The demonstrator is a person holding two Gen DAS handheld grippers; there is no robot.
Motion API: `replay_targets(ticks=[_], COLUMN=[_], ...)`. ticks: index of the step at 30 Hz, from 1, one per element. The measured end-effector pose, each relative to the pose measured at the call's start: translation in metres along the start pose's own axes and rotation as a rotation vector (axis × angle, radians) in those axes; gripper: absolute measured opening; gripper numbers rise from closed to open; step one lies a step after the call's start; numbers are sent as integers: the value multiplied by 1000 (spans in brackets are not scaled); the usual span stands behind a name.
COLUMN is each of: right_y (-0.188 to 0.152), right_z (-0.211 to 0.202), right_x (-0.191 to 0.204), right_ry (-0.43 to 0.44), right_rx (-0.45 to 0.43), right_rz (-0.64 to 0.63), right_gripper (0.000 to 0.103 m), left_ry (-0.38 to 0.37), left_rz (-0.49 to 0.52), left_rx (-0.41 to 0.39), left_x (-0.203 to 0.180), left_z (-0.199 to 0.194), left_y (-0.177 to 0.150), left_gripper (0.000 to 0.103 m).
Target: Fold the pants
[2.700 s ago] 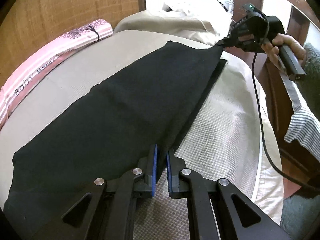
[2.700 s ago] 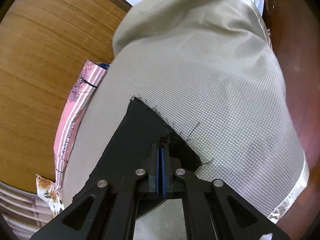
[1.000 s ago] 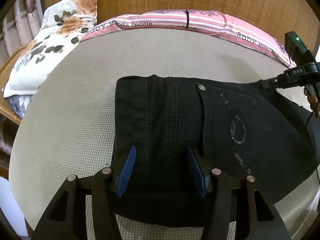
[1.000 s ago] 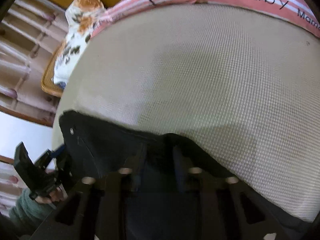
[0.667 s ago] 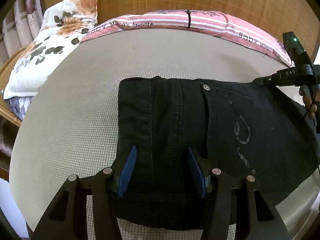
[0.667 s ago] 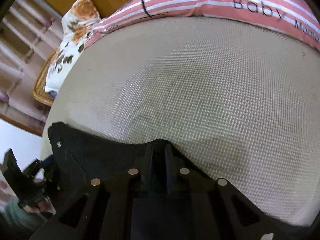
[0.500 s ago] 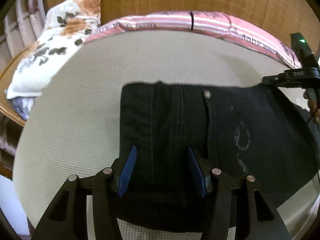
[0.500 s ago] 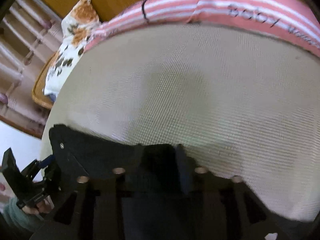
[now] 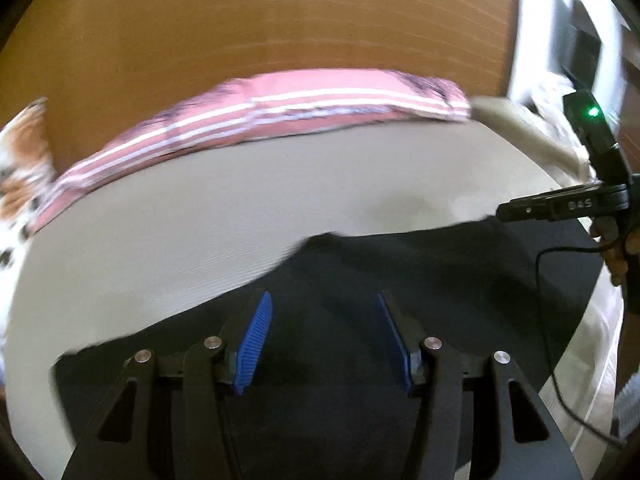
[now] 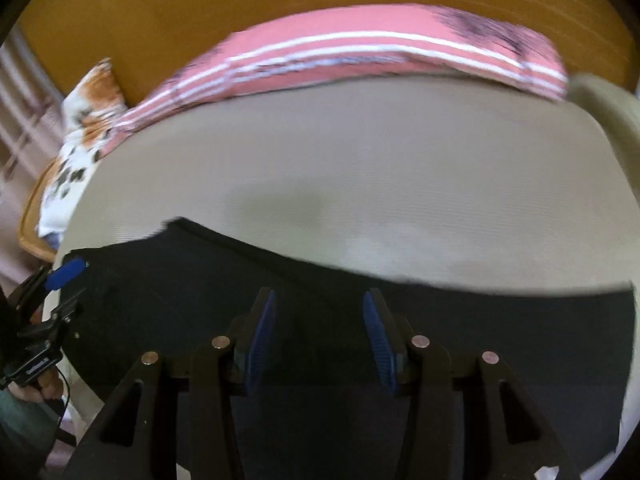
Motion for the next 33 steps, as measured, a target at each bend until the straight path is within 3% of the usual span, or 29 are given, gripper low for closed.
replay_targets(ticks=[6,11,14,17,21,24,27,33], right_y=[-24,-35,-28,-22,-13,-6,-4,-9], right_z=[-13,7,11,14,23,23,6,-67], right_x=[-72,-105,-109,-114,-113,-116,-121,-149], right_ry=[-143,-259,-270,-269,-286,-260,-219,-209], right_rx=[6,12,-34,-46,-60,-57,-92,-186], right_rz=[62,57,47,74,39,75,129,265], right_gripper=[44,41,42,43,46,46,46,51], left_ry=[-75,-12,56,38,68,93,121,53], left_rz=[-1,-24,-13,-90,-65,-111,-91,-12], left_rx=[51,95,121,126,119,126,122,67], left_x=[-26,-12,0,13,14,20,16,-19], left_z=[51,86,100,107,110,112,103,70], left_y=[6,2,-8,-11,-10,-9,-5,7], left_gripper=[55,55,55,56,61,63,63,63])
Point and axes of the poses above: each gripper's, at about its wrist camera, not at the fingertips, and z roughly the way its jaws point, x to its left, y to its top, the point moved 5 cm from there along z, roughly the way its jaws point, and after that the axes turned 14 degrees about -x, right-handed, at the moved point
